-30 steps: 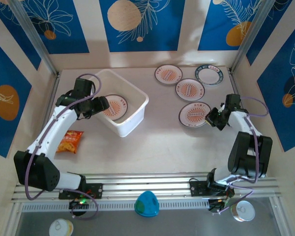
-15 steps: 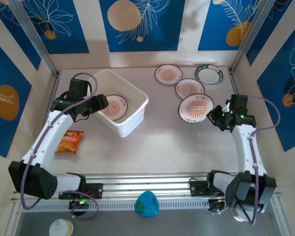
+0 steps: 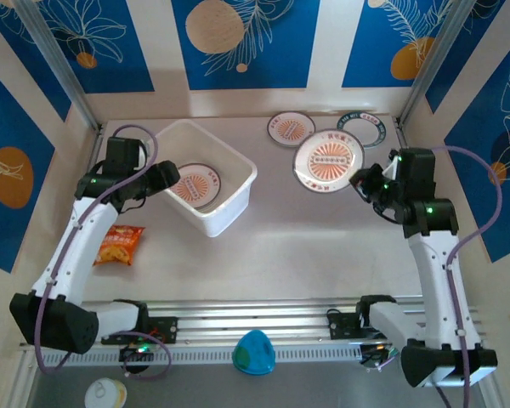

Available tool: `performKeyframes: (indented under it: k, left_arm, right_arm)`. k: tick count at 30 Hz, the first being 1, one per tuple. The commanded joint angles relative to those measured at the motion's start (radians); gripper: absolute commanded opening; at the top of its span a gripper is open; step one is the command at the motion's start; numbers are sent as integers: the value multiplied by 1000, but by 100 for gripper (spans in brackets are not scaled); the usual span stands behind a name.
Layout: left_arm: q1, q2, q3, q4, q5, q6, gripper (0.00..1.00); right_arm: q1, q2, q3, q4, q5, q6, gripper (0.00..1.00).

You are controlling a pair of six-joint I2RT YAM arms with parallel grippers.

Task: Place the plates into the plastic bin on the countertop

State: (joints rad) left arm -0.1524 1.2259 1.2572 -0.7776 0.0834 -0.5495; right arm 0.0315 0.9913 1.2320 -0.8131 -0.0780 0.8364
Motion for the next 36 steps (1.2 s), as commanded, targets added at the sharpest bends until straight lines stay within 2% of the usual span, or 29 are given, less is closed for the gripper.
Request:
performKeyframes:
  k: [1, 8, 12, 17, 20, 26, 36]
  left_arm:
    - [34, 5, 4, -17, 45, 16, 73]
    - [75, 35, 26, -15, 54, 13, 73]
    - [98, 75, 53, 8, 56, 22, 73]
    - [122, 136, 94, 36, 57, 30, 73]
    - [135, 158, 118, 41, 47, 47, 73]
    - [156, 168, 118, 48, 41, 78, 73]
    - [175, 176, 78, 71, 55, 92, 73]
  right_arm:
    - [83, 89, 123, 74, 17, 44, 0]
    - [334, 394, 409, 145, 77, 29, 0]
    - [429, 615, 599, 149, 75, 15, 0]
    - [522, 930, 941, 22, 40, -21, 0]
    - [558, 1070, 1093, -46, 32, -25, 0]
    - [598, 1205, 1179, -74, -7, 15, 0]
    - [648, 1246, 1116, -111, 9, 55, 0]
